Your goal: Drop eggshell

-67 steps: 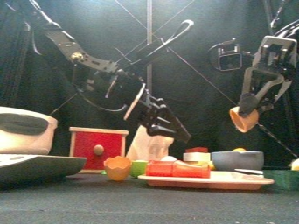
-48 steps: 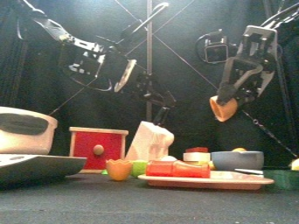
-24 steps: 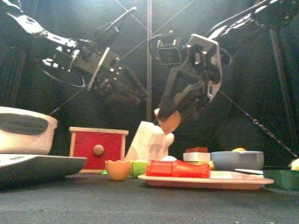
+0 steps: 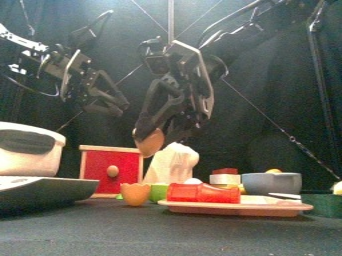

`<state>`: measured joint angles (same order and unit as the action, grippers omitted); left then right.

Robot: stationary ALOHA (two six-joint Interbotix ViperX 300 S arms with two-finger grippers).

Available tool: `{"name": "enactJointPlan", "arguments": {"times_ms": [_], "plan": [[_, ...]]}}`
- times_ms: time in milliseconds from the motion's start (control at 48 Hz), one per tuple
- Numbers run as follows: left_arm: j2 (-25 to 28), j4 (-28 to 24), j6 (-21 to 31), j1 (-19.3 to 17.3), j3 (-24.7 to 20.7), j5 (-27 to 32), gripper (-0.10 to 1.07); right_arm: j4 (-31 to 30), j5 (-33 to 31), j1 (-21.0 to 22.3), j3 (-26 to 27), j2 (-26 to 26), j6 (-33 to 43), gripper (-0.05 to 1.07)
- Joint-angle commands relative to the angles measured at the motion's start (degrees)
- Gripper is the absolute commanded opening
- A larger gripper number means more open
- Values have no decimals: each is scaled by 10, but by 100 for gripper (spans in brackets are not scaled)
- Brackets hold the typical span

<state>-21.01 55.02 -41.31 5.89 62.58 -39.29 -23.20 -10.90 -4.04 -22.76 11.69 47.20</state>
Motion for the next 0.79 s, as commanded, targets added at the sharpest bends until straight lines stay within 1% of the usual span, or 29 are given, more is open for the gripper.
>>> {"name": "enactJointPlan", "arguments": {"times_ms": [0,208,396,771], "plan": [[-19,-4,0,2,4,0,85,6,-4,11,26,2,0,55],[-40,-6,0,4,17,0,85,4,-23,17,50,31,0,70],[-37,-6,0,4,18,16,85,-3,-50,18,59,33,0,79],[-37,-6,0,6,16,25,85,18,-54,18,69,35,1,88]]}}
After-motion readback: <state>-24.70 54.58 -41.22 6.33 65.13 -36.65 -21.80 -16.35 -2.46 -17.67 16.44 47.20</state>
